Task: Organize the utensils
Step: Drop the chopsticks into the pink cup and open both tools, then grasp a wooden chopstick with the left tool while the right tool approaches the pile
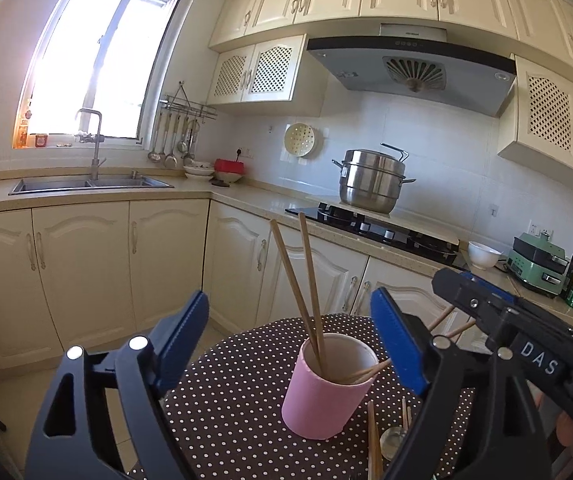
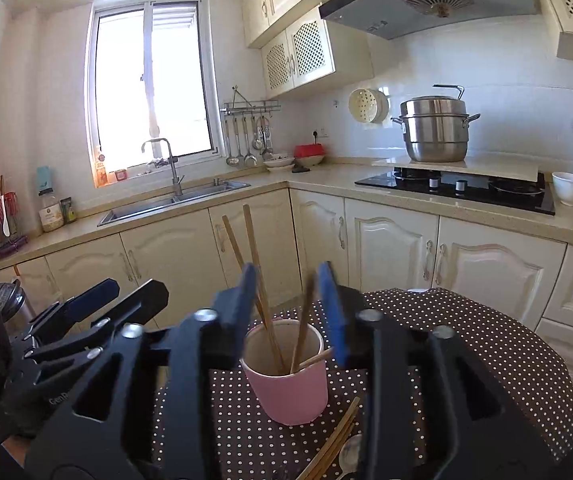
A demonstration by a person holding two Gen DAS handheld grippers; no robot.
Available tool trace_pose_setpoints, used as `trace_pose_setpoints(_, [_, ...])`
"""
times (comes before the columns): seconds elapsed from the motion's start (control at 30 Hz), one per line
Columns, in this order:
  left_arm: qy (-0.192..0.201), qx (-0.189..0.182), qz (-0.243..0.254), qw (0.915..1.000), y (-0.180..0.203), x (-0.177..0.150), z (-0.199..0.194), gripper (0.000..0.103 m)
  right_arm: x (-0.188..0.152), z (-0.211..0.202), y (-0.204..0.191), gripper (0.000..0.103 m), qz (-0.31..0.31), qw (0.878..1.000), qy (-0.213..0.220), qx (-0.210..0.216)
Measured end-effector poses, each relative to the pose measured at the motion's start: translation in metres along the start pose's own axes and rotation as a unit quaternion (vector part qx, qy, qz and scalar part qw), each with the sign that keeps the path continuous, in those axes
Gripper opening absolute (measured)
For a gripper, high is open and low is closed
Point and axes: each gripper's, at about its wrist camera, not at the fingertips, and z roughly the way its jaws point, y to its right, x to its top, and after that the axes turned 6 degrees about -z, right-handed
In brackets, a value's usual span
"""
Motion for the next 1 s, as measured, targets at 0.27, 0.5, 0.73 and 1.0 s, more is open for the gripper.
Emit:
trace_pose_setpoints(0.27, [-0.056,-0.017,0.013,0.9982,0.01,-0.006,-0.017,0.083,0.003,-0.04,0.004,0.049,-0.016,1.0,0.016,-0.018])
trace_pose_setpoints(0.5, [-0.166,-0.045,0.033,0.9845,0.03,-0.034,-0.005,0.083,-0.013,-0.065,0.025,0.05,-0.007,0.999,0.0,-0.036])
trace_pose_setpoints(0.73, [-0.324,-0.058,0.039,0.9434,0.044,-0.084,0.034,0.082,-0.044,-0.07,0.05,0.051,0.011,0.997,-0.057,-0.041])
trace_pose_setpoints(1.0, [-0.402,-0.061,0.011,0.9137,0.055,-0.118,0.068,0.048,-0.086,-0.053,0.073,0.051,0.04,0.989,-0.137,-0.033])
